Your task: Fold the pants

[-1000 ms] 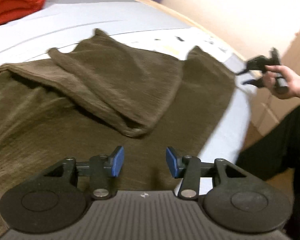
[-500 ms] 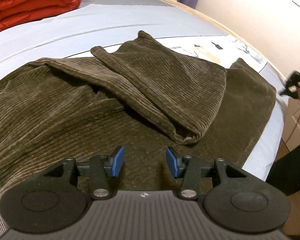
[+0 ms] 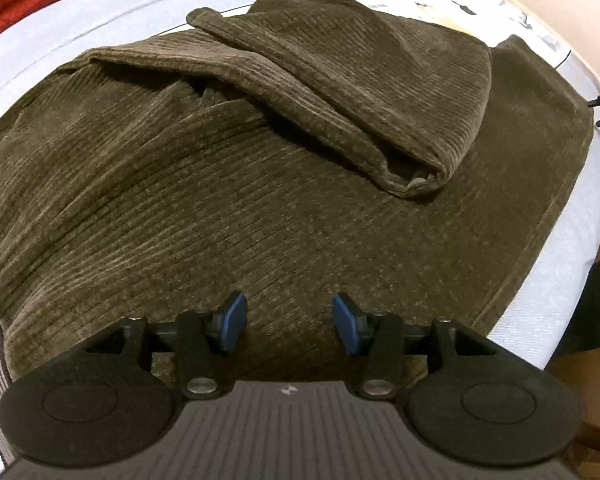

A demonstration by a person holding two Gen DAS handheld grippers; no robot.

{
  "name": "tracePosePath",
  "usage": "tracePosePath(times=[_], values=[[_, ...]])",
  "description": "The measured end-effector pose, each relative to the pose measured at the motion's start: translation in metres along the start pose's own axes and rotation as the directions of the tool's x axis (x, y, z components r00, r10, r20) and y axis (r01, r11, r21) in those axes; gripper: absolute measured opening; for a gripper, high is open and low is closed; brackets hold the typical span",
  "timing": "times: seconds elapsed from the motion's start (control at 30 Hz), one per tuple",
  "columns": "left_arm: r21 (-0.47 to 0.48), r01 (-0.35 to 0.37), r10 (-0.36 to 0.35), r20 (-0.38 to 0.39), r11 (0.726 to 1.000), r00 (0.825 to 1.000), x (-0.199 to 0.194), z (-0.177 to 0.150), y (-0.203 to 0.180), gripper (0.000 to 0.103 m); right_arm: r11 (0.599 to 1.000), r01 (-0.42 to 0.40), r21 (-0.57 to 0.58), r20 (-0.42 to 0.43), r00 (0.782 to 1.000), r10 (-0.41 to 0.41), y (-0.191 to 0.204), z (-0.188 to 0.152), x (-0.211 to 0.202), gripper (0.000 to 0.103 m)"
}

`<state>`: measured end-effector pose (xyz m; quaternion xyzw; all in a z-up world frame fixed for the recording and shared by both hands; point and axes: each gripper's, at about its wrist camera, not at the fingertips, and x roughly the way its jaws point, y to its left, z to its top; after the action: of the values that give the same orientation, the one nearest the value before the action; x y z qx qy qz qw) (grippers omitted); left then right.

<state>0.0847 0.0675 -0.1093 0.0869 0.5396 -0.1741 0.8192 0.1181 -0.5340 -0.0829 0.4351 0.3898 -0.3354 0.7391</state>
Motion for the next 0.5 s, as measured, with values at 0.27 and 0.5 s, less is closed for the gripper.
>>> tracePosePath(times=[0.27, 0.5], values=[[0.051, 0.032, -0.032, 0.003, 0.998, 0.999, 0.005, -0.004, -0.004, 0.076, 0.999, 0.01, -0.05, 0.036, 0.999, -0.009, 0.007, 0.016, 0.016, 0.038], [0.084, 0.029, -0.029, -0.002, 0.996, 1.0, 0.008, 0.001, -0.013, 0.086, 0.988, 0.053, -0.143, 0.088, 0.995, -0.041, 0.012, 0.016, 0.005, 0.004]])
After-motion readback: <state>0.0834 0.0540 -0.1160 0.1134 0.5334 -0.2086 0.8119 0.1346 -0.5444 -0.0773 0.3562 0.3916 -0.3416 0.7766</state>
